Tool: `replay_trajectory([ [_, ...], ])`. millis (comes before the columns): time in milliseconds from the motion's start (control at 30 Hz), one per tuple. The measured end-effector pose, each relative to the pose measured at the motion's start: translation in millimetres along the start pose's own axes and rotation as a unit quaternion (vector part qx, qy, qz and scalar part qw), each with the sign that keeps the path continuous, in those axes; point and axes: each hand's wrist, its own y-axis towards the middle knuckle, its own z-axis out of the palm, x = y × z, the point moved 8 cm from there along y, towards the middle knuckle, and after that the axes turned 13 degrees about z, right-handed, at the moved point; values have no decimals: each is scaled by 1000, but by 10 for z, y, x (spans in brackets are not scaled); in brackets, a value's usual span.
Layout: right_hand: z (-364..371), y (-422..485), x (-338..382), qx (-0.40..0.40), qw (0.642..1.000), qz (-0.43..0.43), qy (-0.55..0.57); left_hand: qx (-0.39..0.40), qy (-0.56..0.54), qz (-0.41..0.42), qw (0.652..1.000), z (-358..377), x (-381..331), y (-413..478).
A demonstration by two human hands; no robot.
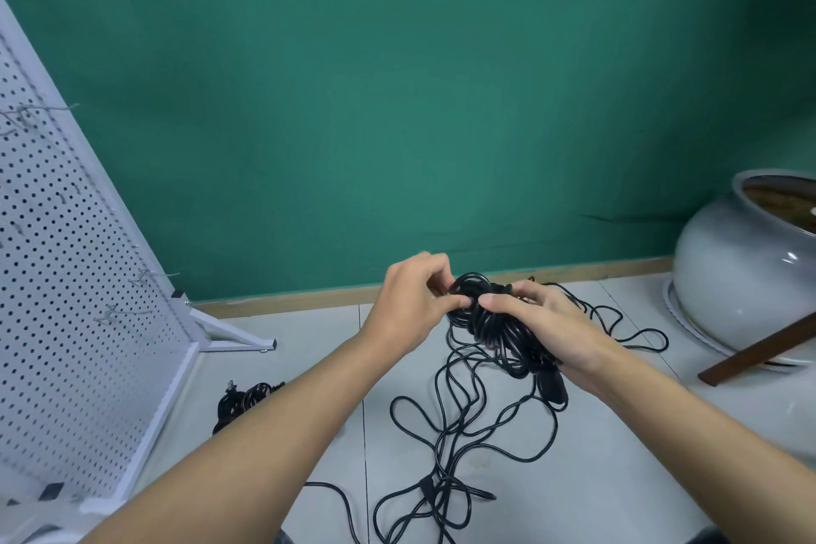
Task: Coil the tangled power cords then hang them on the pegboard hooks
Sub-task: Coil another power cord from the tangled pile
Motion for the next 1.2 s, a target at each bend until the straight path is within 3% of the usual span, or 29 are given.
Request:
replay_trajectory([
  [400, 172, -37, 101, -35, 995, -59, -68, -36, 103, -67, 992, 7, 100, -78],
  [533, 65, -2, 103, -91, 982, -91, -139, -7, -74, -136, 988, 71, 181, -106],
  [633, -34, -3, 119, -127, 969, -128, -169, 16, -227, -210, 951, 180, 180, -138],
  [733, 24, -62, 176, -150, 951, -189, -196, -18, -347, -256, 902, 260, 179, -144],
  [900, 179, -145, 307, -182, 916, -267, -238, -65, -330, -227, 914, 231, 199, -88],
  [1200, 172, -161, 350, -167, 935, -275, -150, -98, -293, -208, 928, 94, 273, -70],
])
